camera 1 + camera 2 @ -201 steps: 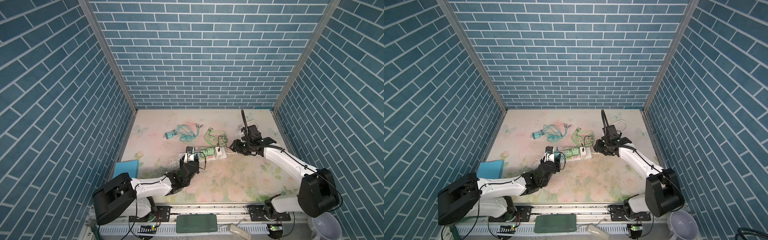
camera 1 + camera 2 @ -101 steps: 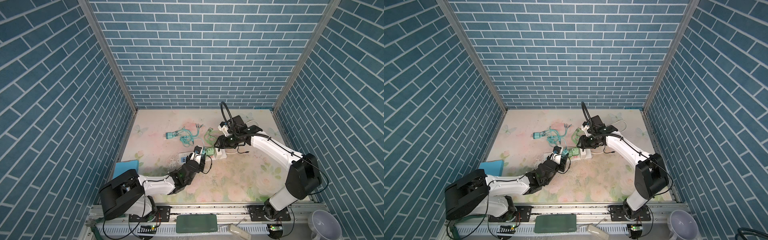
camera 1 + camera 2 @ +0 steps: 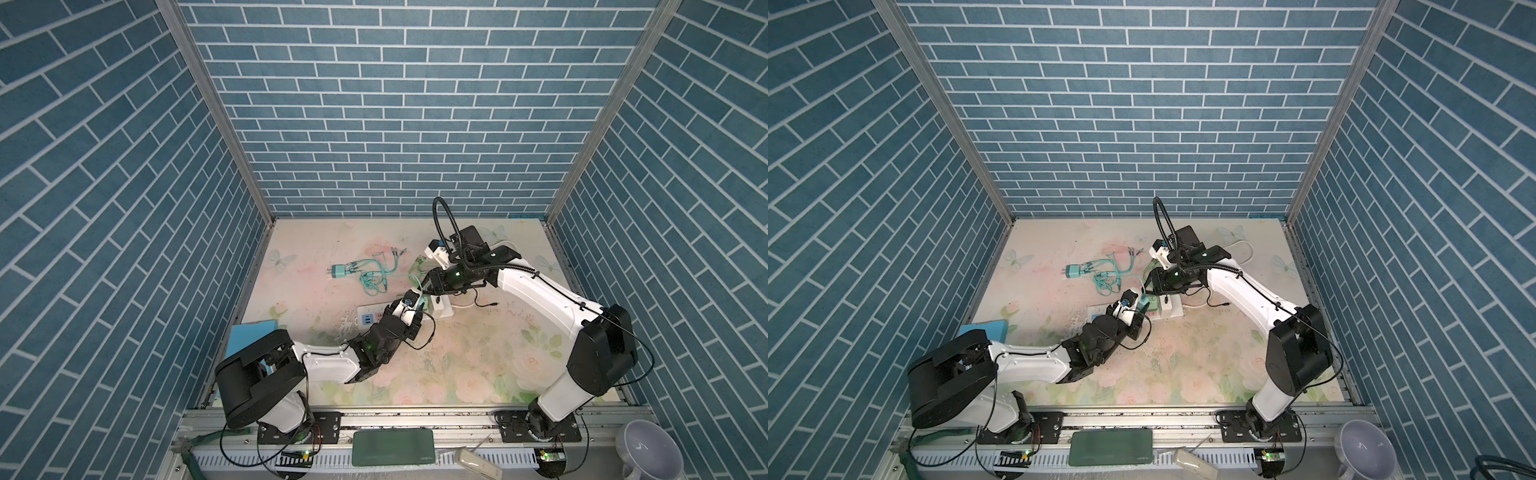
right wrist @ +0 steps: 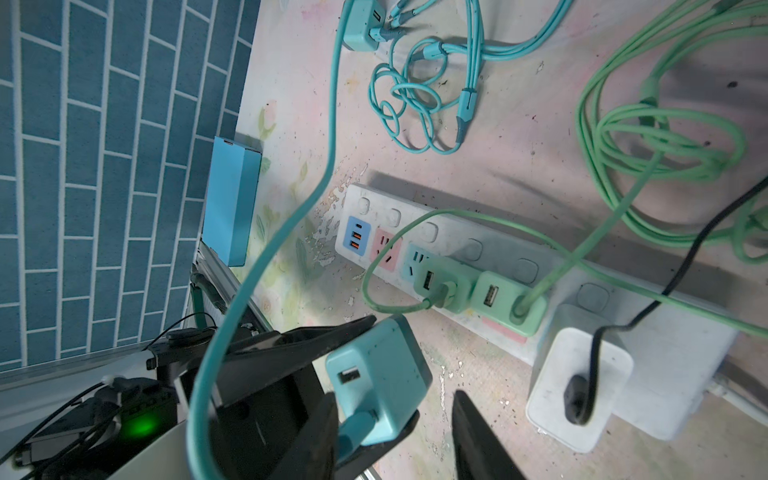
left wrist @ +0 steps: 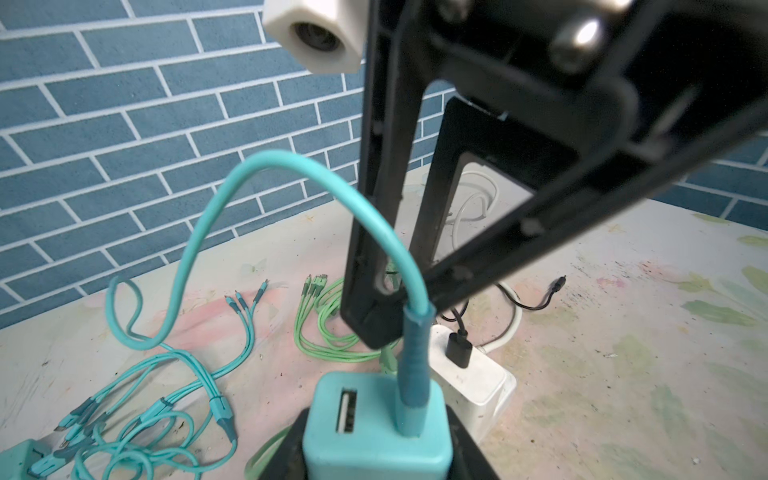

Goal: Insert the plug
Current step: 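Bring the teal charger to the right gripper while the right gripper reaches over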

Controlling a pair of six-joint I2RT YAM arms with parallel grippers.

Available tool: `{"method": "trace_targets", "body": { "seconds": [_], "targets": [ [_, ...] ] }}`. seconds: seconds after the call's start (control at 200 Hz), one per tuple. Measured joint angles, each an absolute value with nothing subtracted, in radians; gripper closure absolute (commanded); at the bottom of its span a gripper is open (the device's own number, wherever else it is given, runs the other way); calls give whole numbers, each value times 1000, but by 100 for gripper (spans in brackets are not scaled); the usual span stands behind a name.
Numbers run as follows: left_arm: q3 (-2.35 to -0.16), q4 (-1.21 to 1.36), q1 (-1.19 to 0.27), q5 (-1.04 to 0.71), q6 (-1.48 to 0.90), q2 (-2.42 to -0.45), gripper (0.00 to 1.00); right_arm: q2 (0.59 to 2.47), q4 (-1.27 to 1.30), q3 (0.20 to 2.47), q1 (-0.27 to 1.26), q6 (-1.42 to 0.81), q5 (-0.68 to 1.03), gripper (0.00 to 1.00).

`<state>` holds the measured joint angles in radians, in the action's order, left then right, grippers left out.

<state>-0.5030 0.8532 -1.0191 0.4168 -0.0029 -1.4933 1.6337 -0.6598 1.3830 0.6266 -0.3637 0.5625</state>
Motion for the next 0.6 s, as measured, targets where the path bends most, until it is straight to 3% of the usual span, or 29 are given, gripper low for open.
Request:
{"method": "trace_targets", "body": {
  "seconds": [0.315, 0.595],
  "targets": [
    [-505, 809, -1020, 414, 0, -1477, 95, 1571, -728, 1383, 625, -341, 469, 51],
    [-521, 773, -1019, 415, 1, -1469, 96, 1506, -744, 1374, 623, -329, 490, 51]
  ]
}}
